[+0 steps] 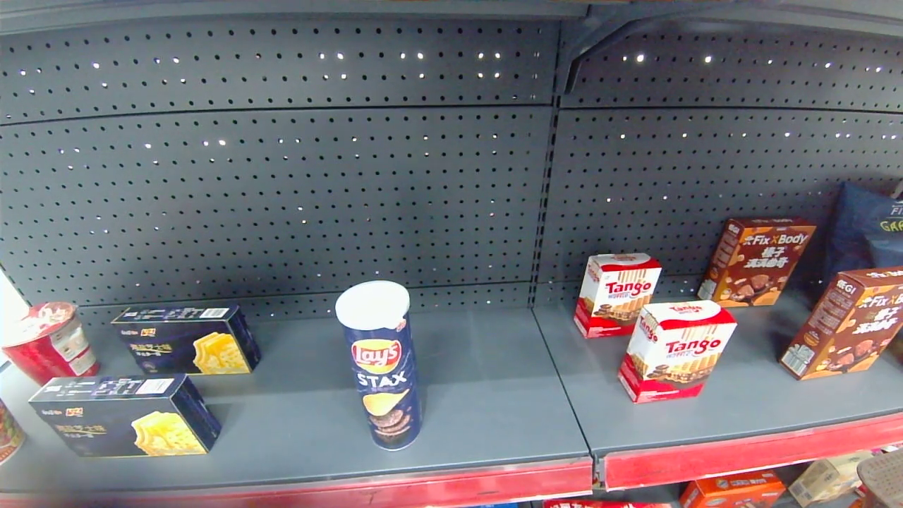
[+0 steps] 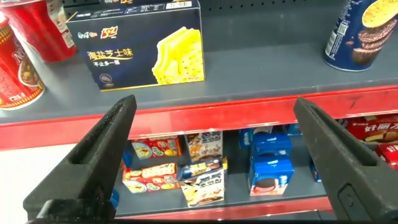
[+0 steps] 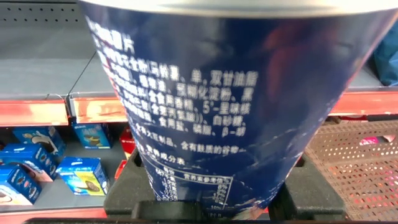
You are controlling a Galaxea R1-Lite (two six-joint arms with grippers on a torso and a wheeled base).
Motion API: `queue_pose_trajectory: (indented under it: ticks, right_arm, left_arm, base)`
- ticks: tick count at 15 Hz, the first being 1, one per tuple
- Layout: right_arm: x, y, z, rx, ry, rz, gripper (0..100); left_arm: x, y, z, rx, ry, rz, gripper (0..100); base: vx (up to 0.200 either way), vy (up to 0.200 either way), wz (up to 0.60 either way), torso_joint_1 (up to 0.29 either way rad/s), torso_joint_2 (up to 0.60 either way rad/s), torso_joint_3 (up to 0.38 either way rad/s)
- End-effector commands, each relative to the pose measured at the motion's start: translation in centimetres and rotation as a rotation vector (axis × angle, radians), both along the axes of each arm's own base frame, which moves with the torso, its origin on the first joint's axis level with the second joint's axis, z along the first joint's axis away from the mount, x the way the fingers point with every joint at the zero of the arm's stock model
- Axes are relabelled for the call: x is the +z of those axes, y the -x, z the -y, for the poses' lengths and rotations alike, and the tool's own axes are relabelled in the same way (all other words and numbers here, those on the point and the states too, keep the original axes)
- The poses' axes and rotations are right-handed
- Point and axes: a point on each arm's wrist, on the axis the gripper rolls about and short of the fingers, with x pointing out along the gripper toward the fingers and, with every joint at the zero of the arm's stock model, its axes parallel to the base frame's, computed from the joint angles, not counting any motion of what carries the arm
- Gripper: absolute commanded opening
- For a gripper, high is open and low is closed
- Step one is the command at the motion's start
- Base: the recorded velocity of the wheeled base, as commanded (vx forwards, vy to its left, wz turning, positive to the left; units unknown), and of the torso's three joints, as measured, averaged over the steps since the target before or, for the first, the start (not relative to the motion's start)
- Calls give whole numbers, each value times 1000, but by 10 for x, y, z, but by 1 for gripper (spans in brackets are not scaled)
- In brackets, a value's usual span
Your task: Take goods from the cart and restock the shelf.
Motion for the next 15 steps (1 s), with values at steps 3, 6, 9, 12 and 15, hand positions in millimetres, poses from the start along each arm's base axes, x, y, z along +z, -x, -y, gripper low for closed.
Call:
queue_pose_trajectory:
  ticks: [3, 6, 9, 12, 15]
  right_arm:
    - [3, 0, 0, 11, 0, 8, 0]
    - [25, 5, -1, 92, -5, 52, 0]
    - [49, 0, -2, 239, -2, 19, 0]
    - [98, -14, -5, 331, -5, 21, 0]
    - [140, -50, -14, 329, -3, -44, 0]
  left_arm:
    - [0, 0, 0, 0, 0, -5, 100]
    - [0, 0, 0, 0, 0, -5, 100]
    - [0, 0, 0, 0, 0, -5, 100]
    - [0, 0, 0, 1, 0, -5, 100]
    - [0, 0, 0, 0, 0, -5, 100]
  base:
    - [0, 0, 0, 0, 0, 0]
    - [0, 0, 0, 0, 0, 0]
    - [0, 0, 0, 0, 0, 0]
    - [0, 0, 0, 0, 0, 0]
    - [0, 0, 0, 0, 0, 0]
